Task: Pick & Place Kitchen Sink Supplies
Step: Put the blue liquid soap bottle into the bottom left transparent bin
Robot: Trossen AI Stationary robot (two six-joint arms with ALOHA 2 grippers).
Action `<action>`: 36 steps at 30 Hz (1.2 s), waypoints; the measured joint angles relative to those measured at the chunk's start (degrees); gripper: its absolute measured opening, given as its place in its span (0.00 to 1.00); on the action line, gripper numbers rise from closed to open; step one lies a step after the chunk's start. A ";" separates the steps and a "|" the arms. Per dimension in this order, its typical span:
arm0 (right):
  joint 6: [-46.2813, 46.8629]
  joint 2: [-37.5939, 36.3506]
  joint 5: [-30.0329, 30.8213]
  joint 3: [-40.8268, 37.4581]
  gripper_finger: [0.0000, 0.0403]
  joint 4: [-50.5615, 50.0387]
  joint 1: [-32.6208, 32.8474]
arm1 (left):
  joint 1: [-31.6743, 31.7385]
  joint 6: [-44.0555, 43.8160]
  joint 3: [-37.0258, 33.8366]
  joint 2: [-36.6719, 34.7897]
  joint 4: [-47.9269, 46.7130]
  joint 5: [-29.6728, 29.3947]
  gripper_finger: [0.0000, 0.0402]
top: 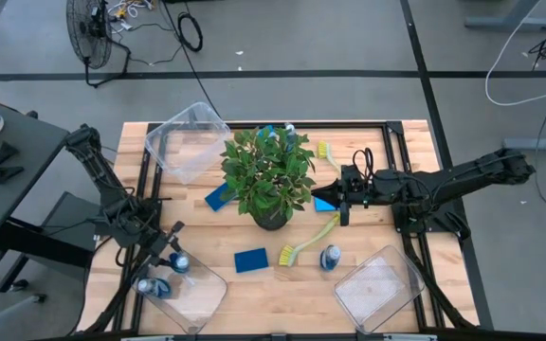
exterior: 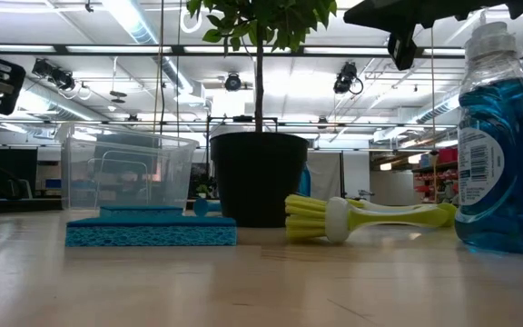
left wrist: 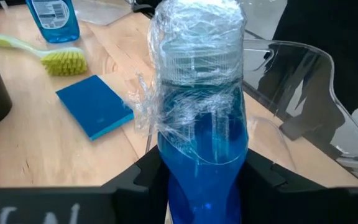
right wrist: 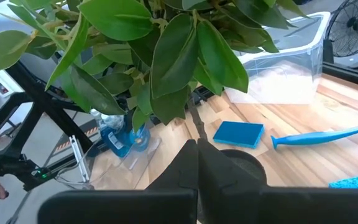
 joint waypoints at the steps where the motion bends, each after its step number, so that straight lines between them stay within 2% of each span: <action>1: -0.02 0.00 0.00 0.00 0.00 0.00 0.00 | 0.00 -0.03 0.00 0.00 -0.01 0.03 0.35; 15: 1.05 0.00 0.00 0.00 0.00 0.00 0.00 | 0.00 -0.43 0.11 0.00 -2.25 0.89 0.36; 28: 1.49 0.00 0.00 0.00 0.00 0.00 0.00 | 0.00 -0.34 0.44 -0.03 -2.18 0.89 0.57; 33: 1.49 0.00 0.00 0.00 0.00 0.00 0.02 | 0.00 -0.14 2.75 0.00 -2.53 1.29 0.58; 36: 1.47 0.00 -0.02 0.00 0.00 0.00 0.02 | 0.00 1.13 5.19 0.00 -6.51 3.08 0.57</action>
